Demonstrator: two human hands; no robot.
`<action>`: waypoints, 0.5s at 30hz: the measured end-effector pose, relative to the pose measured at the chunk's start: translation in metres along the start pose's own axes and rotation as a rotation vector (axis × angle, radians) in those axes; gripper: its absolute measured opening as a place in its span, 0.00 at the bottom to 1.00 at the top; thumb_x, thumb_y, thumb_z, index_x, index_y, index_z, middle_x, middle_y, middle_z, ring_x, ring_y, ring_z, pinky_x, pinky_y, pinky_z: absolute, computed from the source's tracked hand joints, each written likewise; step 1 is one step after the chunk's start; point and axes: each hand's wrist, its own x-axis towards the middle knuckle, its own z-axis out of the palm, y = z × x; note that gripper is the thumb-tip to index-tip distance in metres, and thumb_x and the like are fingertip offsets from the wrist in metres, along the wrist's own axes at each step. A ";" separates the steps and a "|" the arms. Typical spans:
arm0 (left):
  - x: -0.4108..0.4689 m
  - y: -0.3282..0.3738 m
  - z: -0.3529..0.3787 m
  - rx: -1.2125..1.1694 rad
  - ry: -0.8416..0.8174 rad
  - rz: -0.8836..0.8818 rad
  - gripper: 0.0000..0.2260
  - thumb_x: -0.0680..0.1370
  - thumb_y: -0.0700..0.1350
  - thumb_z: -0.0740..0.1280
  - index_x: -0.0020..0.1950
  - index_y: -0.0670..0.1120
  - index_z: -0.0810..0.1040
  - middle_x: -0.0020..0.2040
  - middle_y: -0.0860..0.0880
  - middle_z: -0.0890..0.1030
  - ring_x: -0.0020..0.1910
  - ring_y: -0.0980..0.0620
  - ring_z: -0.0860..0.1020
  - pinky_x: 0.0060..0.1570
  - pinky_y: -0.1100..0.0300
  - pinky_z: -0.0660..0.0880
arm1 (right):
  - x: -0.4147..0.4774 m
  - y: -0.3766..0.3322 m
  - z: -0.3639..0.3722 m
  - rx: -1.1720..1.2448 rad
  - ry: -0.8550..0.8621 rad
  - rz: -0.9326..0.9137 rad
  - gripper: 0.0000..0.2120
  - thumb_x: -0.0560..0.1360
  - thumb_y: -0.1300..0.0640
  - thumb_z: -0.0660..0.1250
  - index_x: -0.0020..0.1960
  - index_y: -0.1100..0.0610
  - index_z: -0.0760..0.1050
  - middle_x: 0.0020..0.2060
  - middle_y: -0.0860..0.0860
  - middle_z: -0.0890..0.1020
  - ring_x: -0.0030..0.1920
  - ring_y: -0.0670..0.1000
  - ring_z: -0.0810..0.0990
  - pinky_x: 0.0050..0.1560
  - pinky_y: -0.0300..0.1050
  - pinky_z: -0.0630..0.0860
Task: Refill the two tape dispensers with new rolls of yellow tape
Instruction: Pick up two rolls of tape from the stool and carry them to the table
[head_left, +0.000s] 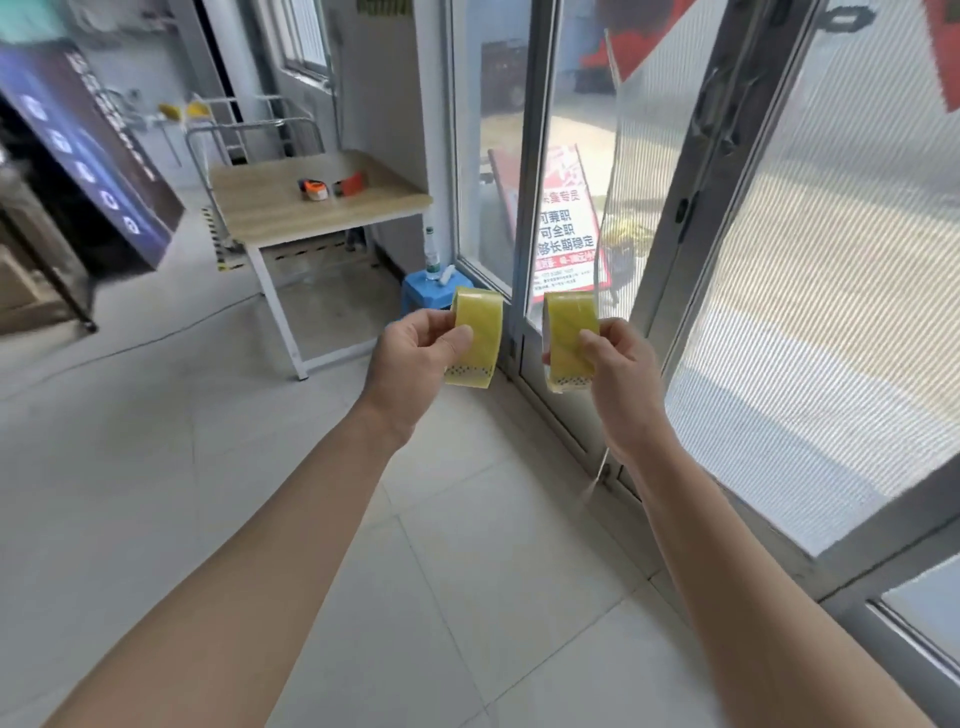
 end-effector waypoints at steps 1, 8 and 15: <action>0.008 -0.001 0.004 0.020 0.014 0.006 0.08 0.76 0.35 0.64 0.43 0.47 0.77 0.36 0.53 0.82 0.32 0.63 0.78 0.36 0.72 0.75 | 0.011 -0.001 0.000 -0.025 -0.017 -0.004 0.06 0.76 0.60 0.59 0.40 0.55 0.71 0.44 0.68 0.80 0.38 0.58 0.84 0.44 0.57 0.78; 0.053 -0.012 0.004 0.126 0.131 0.032 0.09 0.75 0.35 0.65 0.44 0.49 0.77 0.41 0.51 0.80 0.37 0.61 0.78 0.41 0.72 0.76 | 0.083 0.011 0.020 -0.090 -0.124 -0.028 0.08 0.65 0.49 0.61 0.39 0.53 0.71 0.46 0.72 0.78 0.48 0.71 0.79 0.49 0.69 0.75; 0.108 -0.030 -0.045 0.138 0.264 0.033 0.08 0.75 0.35 0.65 0.44 0.49 0.77 0.40 0.52 0.80 0.32 0.66 0.77 0.36 0.75 0.72 | 0.150 0.032 0.089 -0.020 -0.279 -0.031 0.08 0.77 0.65 0.59 0.40 0.58 0.70 0.40 0.64 0.78 0.39 0.57 0.81 0.36 0.42 0.76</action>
